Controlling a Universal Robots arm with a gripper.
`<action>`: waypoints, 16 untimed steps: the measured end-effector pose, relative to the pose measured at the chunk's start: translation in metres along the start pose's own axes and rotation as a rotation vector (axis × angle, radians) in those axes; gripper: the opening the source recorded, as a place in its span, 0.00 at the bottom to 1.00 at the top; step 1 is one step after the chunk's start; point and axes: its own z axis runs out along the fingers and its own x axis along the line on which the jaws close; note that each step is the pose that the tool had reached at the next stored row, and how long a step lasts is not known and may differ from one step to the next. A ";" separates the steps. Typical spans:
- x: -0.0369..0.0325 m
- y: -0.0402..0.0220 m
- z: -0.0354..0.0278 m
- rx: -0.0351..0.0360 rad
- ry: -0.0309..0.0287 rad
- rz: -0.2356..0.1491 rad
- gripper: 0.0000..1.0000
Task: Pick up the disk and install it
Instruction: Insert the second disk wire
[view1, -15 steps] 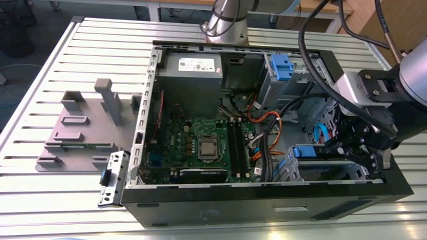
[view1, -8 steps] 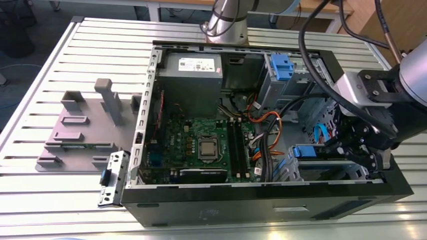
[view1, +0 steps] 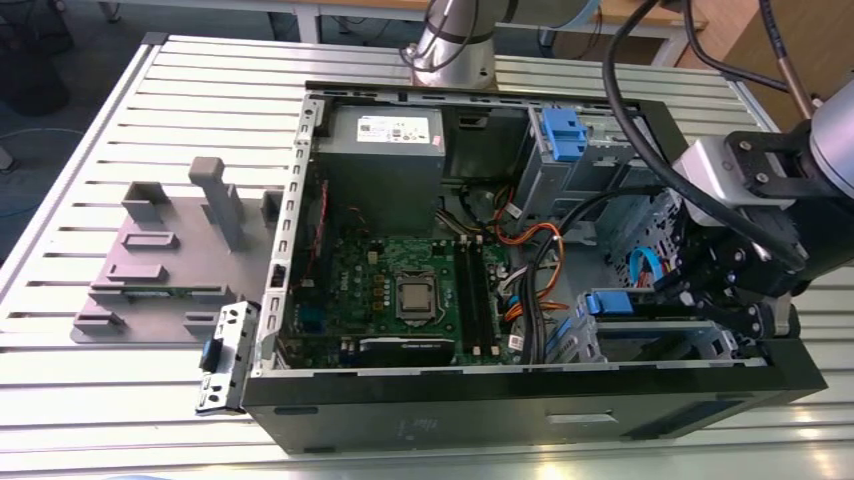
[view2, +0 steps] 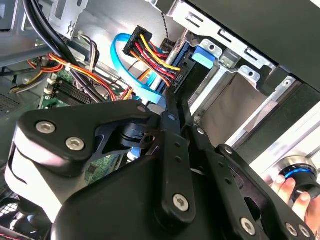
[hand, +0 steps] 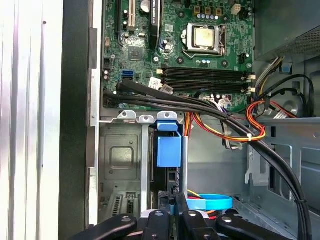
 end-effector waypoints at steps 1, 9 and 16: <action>0.0000 0.0000 -0.0001 0.0001 0.0000 0.001 0.16; -0.0011 0.0000 0.0006 0.0012 -0.0001 0.009 0.16; -0.0026 0.0000 0.0019 0.0018 -0.0002 0.014 0.16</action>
